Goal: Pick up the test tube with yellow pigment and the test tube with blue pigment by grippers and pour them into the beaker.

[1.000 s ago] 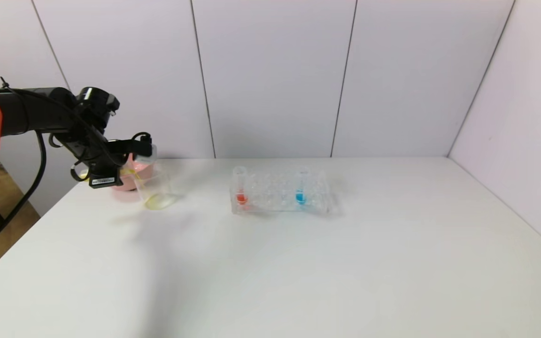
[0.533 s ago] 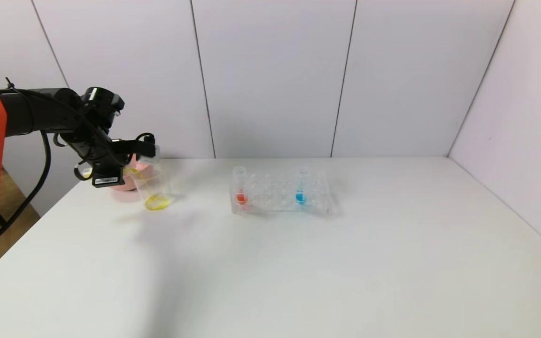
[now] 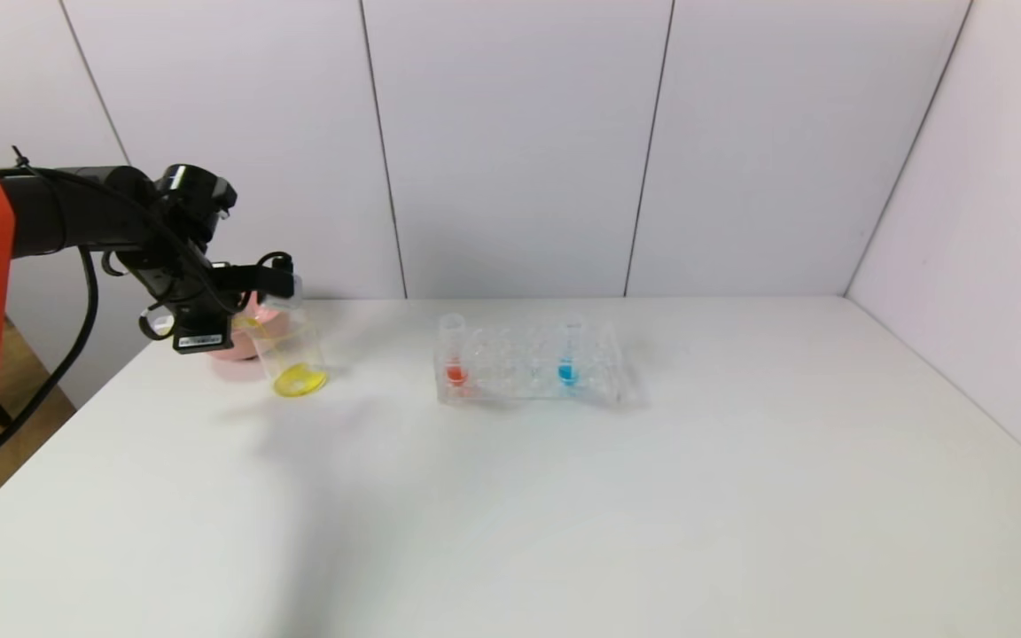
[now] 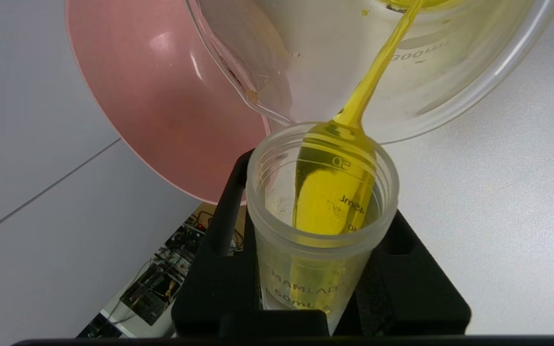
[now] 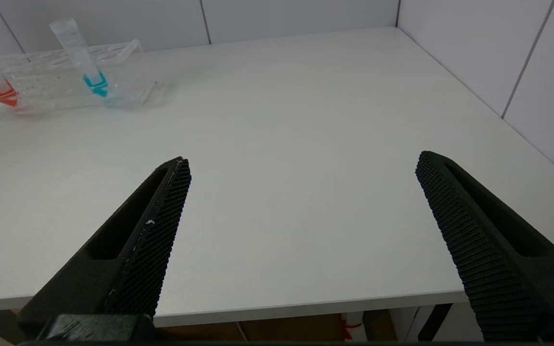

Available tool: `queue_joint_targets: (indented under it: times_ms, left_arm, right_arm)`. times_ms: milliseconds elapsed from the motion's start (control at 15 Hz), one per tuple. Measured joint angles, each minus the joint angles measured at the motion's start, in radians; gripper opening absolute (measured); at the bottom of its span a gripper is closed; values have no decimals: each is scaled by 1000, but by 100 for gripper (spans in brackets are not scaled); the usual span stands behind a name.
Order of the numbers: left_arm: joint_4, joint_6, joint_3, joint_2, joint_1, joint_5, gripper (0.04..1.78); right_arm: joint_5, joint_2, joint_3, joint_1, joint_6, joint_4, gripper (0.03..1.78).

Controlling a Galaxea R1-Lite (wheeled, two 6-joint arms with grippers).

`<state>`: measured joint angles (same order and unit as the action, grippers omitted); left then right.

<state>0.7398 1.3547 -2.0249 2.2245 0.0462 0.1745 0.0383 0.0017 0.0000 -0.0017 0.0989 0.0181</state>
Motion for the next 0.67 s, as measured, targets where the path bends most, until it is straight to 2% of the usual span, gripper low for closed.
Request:
queue_joint_targets:
  times_ms: [667]
  left_arm:
    - [-3,0,0,-3,-8,22,54]
  right_arm:
    - [0,0,0,0,0,0,171]
